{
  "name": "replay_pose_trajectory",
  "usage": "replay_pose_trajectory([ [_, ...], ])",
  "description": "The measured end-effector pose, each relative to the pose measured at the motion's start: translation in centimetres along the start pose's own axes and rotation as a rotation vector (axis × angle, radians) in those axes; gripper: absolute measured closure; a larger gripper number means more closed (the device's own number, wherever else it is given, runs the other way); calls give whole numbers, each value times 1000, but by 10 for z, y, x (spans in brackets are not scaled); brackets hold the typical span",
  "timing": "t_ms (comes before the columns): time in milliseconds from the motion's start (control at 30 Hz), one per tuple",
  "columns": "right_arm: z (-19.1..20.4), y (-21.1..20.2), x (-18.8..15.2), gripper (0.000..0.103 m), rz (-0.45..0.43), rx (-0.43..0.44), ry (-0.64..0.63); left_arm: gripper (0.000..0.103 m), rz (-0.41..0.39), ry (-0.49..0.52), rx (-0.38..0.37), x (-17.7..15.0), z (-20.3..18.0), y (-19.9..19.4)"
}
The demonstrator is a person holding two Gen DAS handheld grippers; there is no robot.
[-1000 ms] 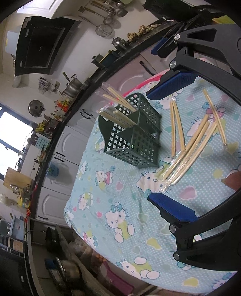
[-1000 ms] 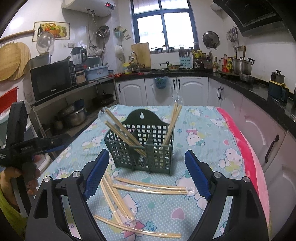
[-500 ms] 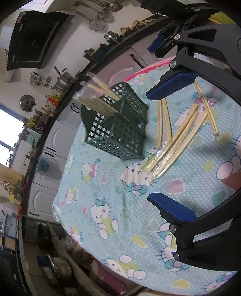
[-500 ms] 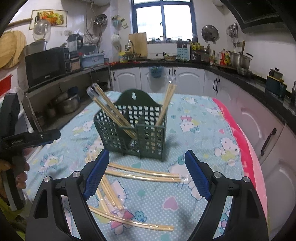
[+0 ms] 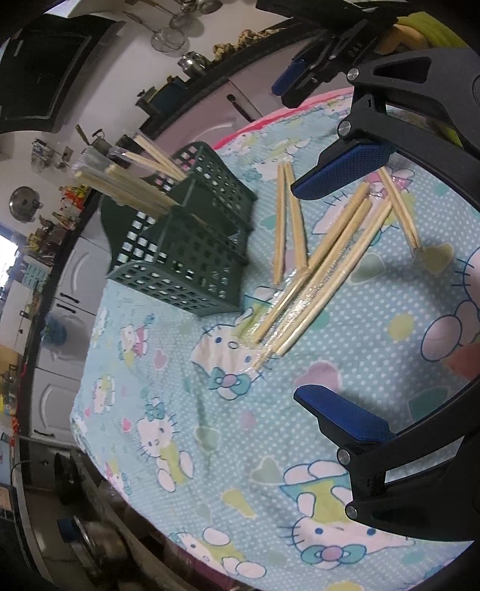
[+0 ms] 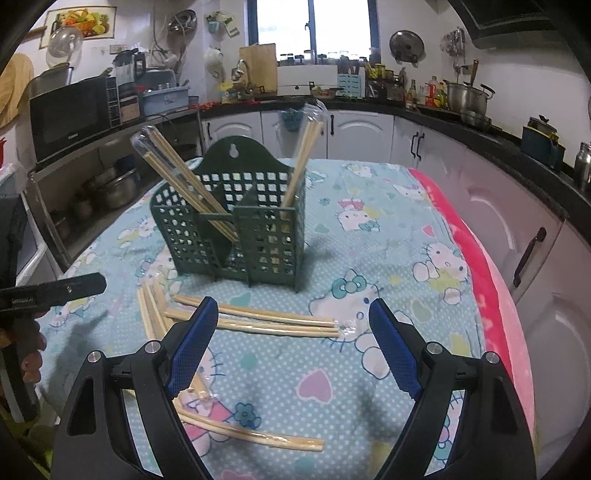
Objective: Organize utensils
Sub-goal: 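Lower the left tool onto the chopsticks while the right tool closes on chopsticks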
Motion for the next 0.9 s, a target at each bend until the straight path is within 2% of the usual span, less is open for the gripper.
replay_pose_trajectory([
  [367,-16,20,-18,22,51,-31,26,11,35,-5,26,-11,14,19],
  [467,-18,23,-21,22,57,-35,26,24,35,-21,29,-8,20,23],
  [533,-20,27,-22,23,63,-35,29,39,43,-45,33,-6,26,28],
  [633,-22,32,-23,24,72,-36,33,50,68,-93,20,-2,34,37],
  [733,-22,37,-24,24,81,-30,38,58,91,-139,5,1,39,45],
  [900,-25,50,-30,29,124,-11,65,58,99,-188,-14,11,40,52],
])
Point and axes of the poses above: each gripper's, at about its wrist camera, not at the fingertips, and y roughly the way its jaws point, z to its left, x to its top, the point moved 8 cm from there along y, roughly the way its jaws point, and after that the axes turned 15 degrees about -y, right-handed, at the moved point
